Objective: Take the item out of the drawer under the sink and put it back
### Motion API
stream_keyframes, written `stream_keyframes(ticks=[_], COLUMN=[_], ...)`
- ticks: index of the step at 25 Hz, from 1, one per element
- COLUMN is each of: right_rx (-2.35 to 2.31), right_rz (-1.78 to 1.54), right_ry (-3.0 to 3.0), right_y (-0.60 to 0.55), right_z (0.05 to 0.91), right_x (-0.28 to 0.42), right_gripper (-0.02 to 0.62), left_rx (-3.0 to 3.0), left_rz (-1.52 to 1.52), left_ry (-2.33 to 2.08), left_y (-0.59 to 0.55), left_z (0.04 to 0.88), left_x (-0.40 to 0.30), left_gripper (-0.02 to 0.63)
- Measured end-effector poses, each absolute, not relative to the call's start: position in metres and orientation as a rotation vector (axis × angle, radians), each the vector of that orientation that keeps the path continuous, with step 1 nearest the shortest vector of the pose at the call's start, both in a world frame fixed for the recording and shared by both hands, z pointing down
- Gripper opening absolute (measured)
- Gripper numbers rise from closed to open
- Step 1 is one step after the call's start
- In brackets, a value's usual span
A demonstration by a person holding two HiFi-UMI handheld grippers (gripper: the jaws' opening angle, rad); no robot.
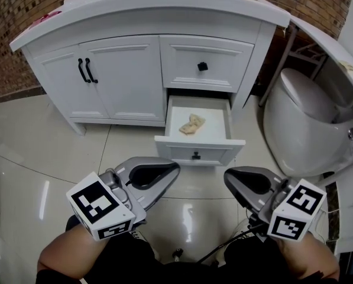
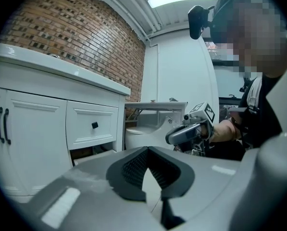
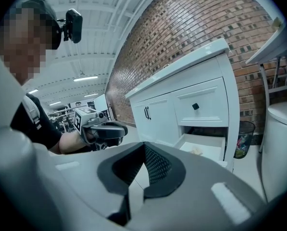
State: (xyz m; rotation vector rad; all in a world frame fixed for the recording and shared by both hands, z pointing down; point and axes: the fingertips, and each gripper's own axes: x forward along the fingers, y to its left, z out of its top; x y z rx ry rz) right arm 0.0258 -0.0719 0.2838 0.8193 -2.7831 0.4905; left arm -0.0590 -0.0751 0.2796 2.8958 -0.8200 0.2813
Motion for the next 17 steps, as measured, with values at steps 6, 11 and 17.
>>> stream_keyframes(ticks=[6, 11, 17], right_rx=[0.829, 0.844, 0.845], right_rz=[0.495, 0.503, 0.503], right_ry=[-2.78, -2.783, -2.782], right_y=[-0.0718, -0.0728, -0.071], right_z=[0.2835, 0.2823, 0.2822], right_x=[0.0292, 0.0337, 0.0328], right_gripper=[0.003, 0.003, 0.003], left_rx=[2.91, 2.914, 2.912], left_rz=[0.306, 0.311, 0.316], left_ry=[-0.831, -0.825, -0.829], left_y=[-0.0766, -0.0762, -0.0772], left_z=[0.2811, 0.2815, 0.2827], left_x=[-0.0556, -0.0532, -0.0533], left_gripper=[0.005, 0.005, 0.005])
